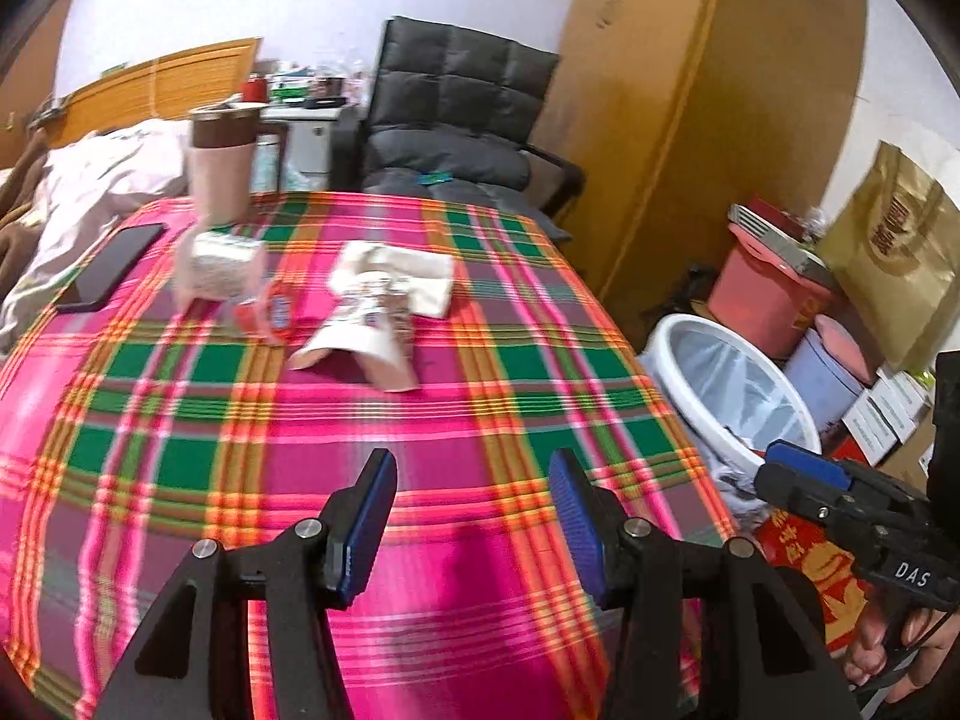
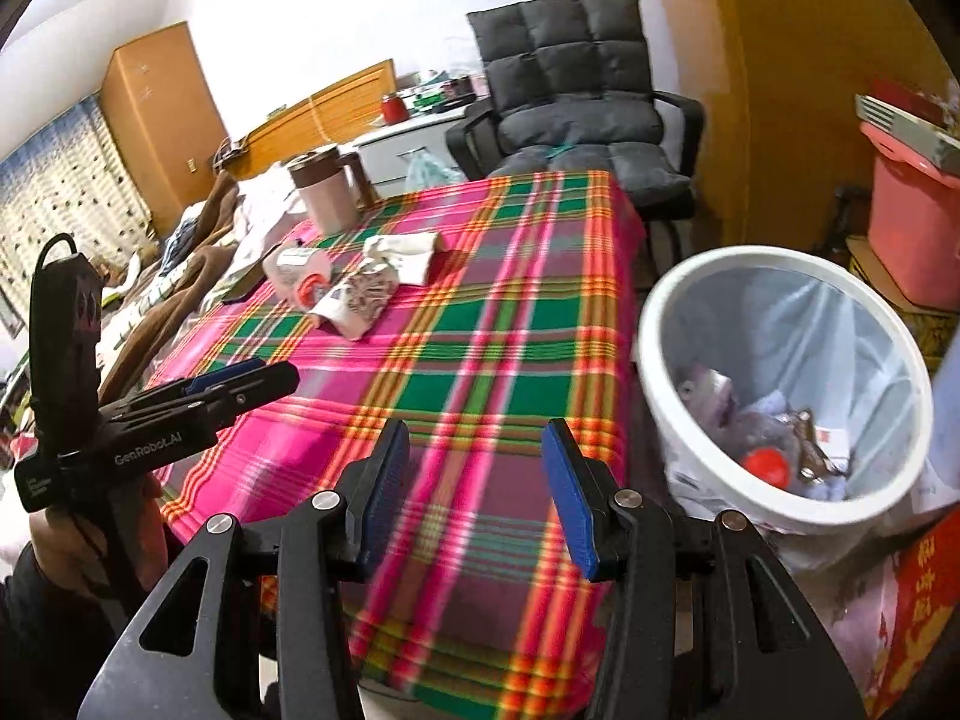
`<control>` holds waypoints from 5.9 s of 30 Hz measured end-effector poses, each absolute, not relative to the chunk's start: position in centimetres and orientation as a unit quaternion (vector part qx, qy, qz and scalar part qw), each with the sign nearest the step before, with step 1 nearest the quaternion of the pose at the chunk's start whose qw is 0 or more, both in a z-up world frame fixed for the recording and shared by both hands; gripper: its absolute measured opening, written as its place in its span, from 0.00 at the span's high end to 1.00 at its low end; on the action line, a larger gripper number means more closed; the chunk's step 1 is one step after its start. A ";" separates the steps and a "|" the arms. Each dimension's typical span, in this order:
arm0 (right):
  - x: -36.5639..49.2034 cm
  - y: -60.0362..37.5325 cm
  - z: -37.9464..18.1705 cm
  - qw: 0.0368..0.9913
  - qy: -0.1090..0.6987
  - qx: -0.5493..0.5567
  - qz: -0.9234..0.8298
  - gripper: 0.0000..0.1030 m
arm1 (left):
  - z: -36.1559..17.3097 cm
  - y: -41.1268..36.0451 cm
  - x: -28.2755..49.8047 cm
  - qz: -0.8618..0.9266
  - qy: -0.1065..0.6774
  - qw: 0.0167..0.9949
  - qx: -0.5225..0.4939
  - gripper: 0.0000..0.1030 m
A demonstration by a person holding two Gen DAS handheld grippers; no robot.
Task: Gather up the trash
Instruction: 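Move both tools back toward the remaining items on the table, then grasp the white patterned paper cup with the right tool while the left tool grasps the clear cup, then carry the paper cup and clear cup over the white bin with both tools, then open both tools to drop the cups into the bin, then move both tools back toward the yogurt cup and tissue on the table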
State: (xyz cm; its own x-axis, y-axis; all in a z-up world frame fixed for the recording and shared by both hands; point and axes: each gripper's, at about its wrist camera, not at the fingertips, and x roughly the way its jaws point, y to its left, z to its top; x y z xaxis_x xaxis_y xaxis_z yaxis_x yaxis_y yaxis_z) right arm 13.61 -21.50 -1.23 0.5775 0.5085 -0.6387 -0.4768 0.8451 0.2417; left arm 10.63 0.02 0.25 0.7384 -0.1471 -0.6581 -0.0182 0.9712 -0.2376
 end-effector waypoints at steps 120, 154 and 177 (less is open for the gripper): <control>16.8 -20.0 0.9 0.912 0.324 0.015 0.252 0.78 | 2.3 0.9 16.5 -0.005 0.369 0.922 -0.115 0.95; 16.7 -33.6 -0.7 0.930 0.335 0.109 0.102 0.77 | 0.2 -18.9 22.7 -0.227 0.404 0.885 -0.049 0.95; 16.1 -33.8 -0.2 0.934 0.324 0.109 0.107 0.58 | 0.4 -17.3 21.5 -0.225 0.401 0.885 -0.070 0.79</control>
State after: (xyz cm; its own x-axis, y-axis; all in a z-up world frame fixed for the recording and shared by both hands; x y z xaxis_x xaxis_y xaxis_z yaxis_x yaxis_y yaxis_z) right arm 16.14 -33.76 -0.16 0.7678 0.2702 -0.5809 -0.1293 0.9534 0.2726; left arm 21.48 -17.29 0.38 0.5778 -0.4540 -0.6783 0.3423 0.8892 -0.3036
